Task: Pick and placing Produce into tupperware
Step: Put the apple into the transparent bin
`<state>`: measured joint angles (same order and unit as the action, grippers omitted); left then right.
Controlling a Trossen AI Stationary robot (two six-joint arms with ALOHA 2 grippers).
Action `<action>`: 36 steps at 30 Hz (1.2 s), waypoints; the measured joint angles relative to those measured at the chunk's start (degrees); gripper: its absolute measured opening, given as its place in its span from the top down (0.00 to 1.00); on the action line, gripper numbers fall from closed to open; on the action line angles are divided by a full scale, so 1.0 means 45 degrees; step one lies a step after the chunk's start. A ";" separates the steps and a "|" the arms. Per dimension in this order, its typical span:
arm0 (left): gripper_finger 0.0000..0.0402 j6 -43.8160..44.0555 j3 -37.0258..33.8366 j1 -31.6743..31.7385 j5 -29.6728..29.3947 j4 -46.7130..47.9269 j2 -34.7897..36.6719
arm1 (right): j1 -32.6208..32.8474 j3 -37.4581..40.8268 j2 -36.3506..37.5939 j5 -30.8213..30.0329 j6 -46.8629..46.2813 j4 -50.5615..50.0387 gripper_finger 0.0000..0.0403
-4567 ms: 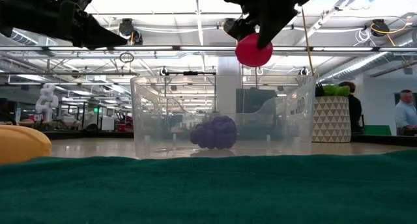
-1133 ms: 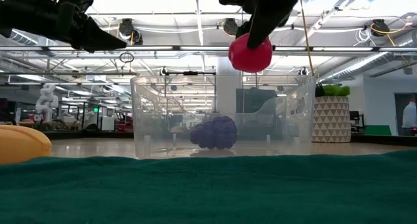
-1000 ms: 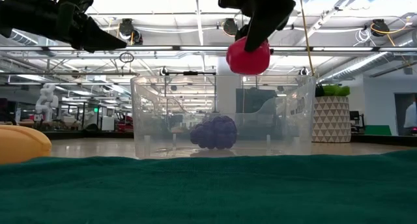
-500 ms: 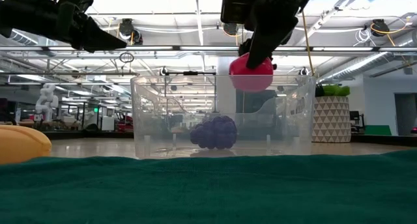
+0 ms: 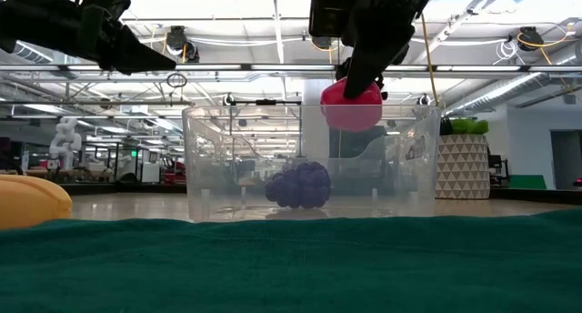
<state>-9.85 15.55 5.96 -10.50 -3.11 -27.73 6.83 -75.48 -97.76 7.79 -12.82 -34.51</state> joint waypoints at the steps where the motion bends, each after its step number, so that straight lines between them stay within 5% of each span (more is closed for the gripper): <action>1: 0.98 0.0000 0.0000 0.0002 0.0000 0.0000 -0.0003 | 0.0023 0.0000 0.0000 -0.0002 0.0038 0.0001 0.33; 36: 0.98 0.0068 0.0000 0.0003 0.0000 0.0350 -0.0001 | 0.0615 -0.0010 -0.0907 0.0313 0.1899 0.0696 0.33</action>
<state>-9.54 15.55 5.98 -10.50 -1.54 -27.74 9.60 -75.53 -101.84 9.20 -4.28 -31.38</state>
